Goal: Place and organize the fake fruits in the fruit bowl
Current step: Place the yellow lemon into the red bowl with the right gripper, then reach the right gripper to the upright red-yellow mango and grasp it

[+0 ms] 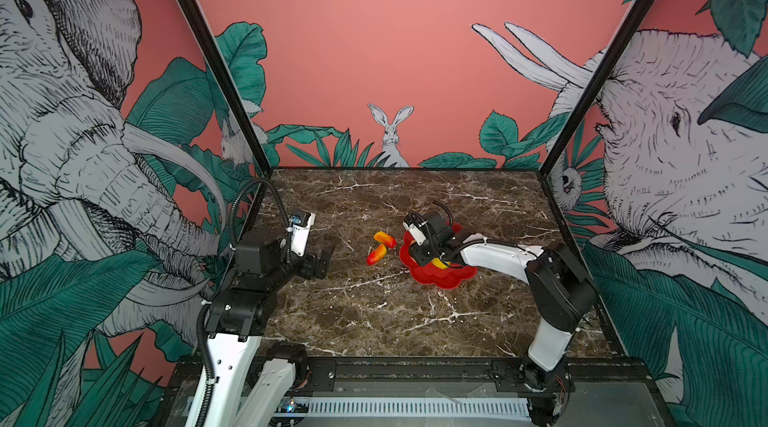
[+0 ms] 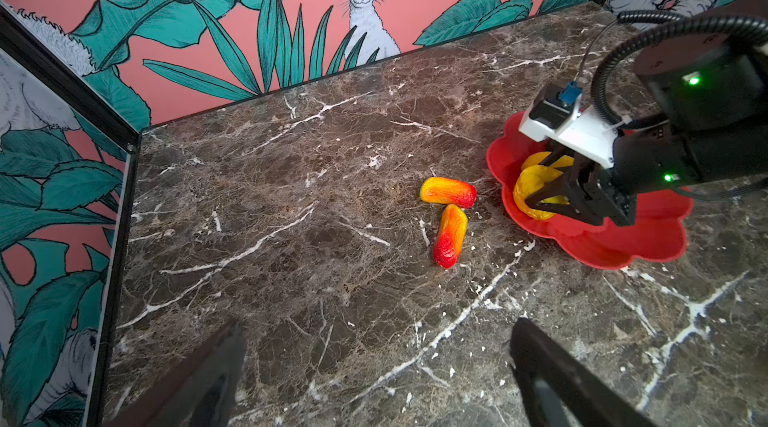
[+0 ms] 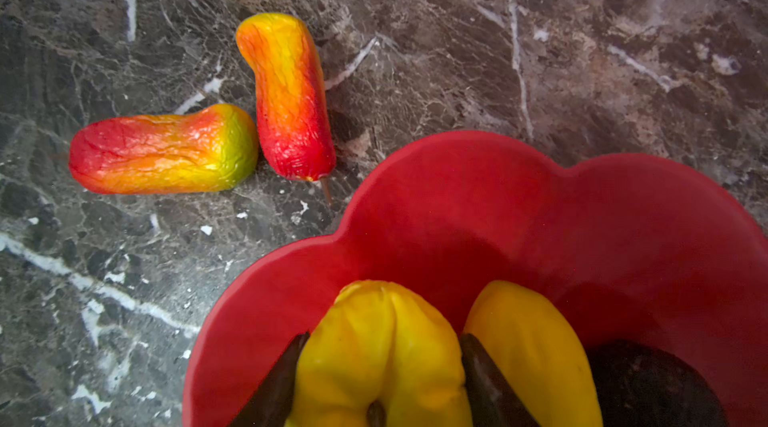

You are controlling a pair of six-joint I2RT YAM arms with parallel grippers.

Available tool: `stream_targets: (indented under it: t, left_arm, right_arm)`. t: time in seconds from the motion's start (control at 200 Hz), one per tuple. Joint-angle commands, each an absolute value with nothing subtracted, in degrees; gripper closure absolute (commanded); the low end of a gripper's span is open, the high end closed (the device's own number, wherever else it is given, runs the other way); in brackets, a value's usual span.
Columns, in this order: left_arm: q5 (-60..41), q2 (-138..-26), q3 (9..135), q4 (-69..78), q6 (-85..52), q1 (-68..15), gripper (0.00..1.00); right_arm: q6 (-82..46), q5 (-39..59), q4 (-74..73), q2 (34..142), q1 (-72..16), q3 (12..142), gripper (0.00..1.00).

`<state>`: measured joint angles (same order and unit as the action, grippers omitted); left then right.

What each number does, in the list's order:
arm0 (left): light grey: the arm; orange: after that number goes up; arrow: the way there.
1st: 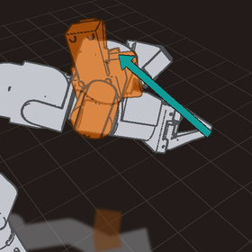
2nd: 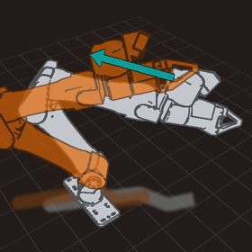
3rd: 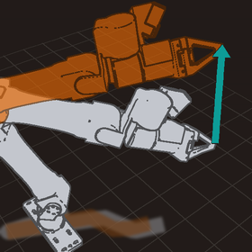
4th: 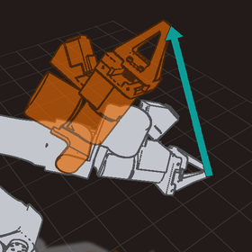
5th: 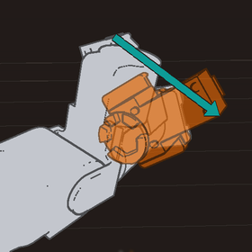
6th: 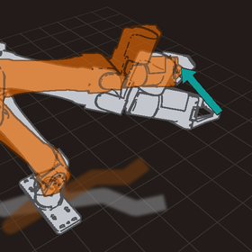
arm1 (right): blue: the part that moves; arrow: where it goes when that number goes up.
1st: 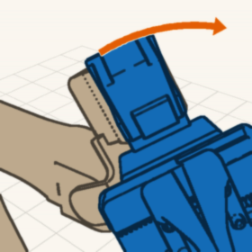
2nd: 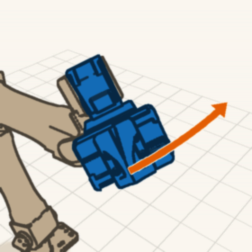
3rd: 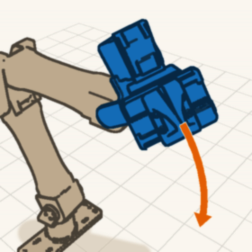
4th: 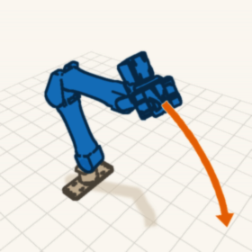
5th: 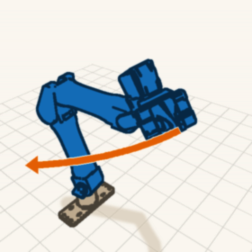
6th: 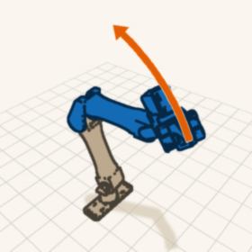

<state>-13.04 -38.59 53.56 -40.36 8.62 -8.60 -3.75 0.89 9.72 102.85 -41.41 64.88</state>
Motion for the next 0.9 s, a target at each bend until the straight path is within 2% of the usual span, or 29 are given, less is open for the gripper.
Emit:
stream_targets:
  t: [0.0,0.195,0.485,0.705,0.895]
  left_arm:
    - [-13.3,-38.3,53.6,-40.2,8.9,-8.8,0.0]
    - [-13.3,-38.3,53.2,-39.8,8.9,-8.8,0.0]
    - [-13.4,-38.3,53.2,-39.6,8.9,-8.8,0.0]
    - [-13.5,-38.4,53.6,-39.9,8.9,-8.8,0.0]
    - [-13.4,-37.1,52.5,-39.4,8.9,-8.8,0.0]
  right_arm:
    - [-2.4,-0.5,9.5,103.5,-41.3,66.5,0.52]
    - [-0.9,-2.0,11.6,101.6,-41.1,66.7,0.34]
    - [2.1,-3.3,16.9,96.6,-40.9,70.2,0.18]
    - [3.8,-1.5,20.1,93.5,-42.0,74.7,0.01]
    - [5.1,3.2,21.1,98.7,-45.4,81.3,0.0]
